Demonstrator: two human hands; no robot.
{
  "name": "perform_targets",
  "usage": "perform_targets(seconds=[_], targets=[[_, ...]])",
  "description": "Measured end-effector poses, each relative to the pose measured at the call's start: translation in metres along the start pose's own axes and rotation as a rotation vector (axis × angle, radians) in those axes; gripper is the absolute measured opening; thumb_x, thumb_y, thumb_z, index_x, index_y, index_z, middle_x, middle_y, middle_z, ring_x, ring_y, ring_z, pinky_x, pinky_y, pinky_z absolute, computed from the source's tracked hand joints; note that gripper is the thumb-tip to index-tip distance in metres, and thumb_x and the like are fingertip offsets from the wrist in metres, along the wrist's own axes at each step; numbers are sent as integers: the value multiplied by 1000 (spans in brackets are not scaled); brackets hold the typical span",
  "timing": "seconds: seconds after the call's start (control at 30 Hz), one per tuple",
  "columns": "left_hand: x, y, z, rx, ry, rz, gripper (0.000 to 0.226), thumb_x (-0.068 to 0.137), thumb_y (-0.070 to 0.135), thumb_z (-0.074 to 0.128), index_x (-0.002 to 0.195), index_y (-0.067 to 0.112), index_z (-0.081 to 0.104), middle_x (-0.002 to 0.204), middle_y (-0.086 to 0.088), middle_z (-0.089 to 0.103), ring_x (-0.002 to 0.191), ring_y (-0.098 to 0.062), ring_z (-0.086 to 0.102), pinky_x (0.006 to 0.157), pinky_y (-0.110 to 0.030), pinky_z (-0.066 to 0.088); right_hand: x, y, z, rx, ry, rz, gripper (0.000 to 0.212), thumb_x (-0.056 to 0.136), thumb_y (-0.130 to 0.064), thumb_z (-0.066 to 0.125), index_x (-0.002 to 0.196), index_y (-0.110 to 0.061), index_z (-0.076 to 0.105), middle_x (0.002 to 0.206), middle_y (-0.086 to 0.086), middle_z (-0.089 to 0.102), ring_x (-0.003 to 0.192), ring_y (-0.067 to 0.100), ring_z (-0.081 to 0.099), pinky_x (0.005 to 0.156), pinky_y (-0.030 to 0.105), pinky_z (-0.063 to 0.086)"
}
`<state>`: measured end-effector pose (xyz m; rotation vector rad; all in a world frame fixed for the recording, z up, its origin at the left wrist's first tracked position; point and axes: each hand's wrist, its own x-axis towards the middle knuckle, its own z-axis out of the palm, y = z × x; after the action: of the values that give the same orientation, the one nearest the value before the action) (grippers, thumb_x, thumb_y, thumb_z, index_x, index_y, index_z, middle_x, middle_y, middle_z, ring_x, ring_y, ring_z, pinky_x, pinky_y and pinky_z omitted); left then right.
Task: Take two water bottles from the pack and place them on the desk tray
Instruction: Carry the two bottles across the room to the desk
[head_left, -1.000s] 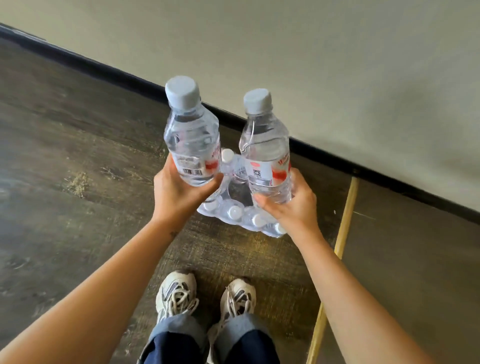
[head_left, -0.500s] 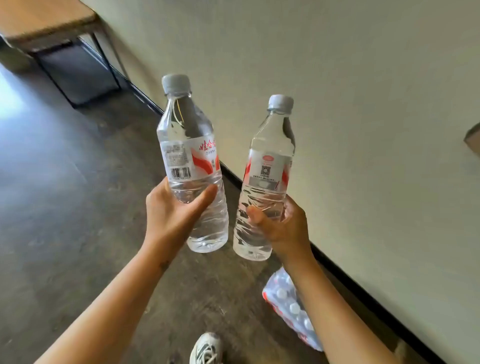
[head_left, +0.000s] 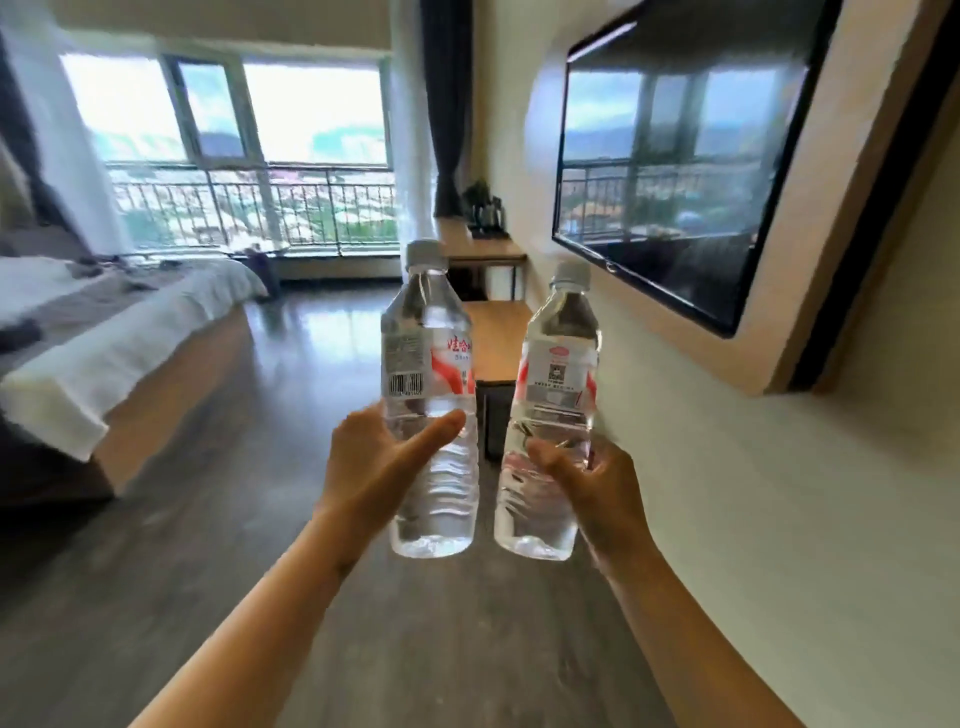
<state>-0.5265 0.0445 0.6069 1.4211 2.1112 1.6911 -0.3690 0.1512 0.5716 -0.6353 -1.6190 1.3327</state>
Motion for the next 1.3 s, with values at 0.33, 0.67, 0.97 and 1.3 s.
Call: perform_targets(seconds=[0.33, 0.67, 0.97, 1.3], targets=[[236, -76, -146, 205, 121, -30, 46, 62, 60, 59, 68, 15, 62, 71, -11, 70, 64, -24, 66, 68, -41, 54, 245, -31, 210, 41, -152, -75, 58, 48, -59, 70, 91, -21, 66, 84, -5, 71, 70, 7, 71, 56, 20, 52], [489, -198, -146, 190, 170, -37, 29, 75, 45, 67, 91, 20, 64, 83, -1, 69, 68, -9, 63, 59, -19, 44, 505, 41, 312, 53, -194, -101, 78, 39, -63, 71, 102, -18, 62, 89, -4, 71, 70, 8, 71, 53, 16, 50], [757, -348, -109, 252, 248, -132, 40, 76, 46, 65, 96, 12, 65, 81, -3, 68, 61, -6, 59, 53, -17, 38, 786, 142, 396, 47, -274, -50, 48, 54, -45, 76, 93, -20, 63, 89, 3, 72, 77, 16, 71, 63, 25, 53], [1007, -588, -90, 310, 188, -178, 35, 74, 48, 67, 83, 14, 66, 71, 0, 63, 57, 2, 52, 51, -13, 32, 1050, 317, 526, -11, -275, 69, 46, 66, -34, 77, 105, -14, 62, 96, 5, 72, 82, 18, 70, 69, 30, 55]])
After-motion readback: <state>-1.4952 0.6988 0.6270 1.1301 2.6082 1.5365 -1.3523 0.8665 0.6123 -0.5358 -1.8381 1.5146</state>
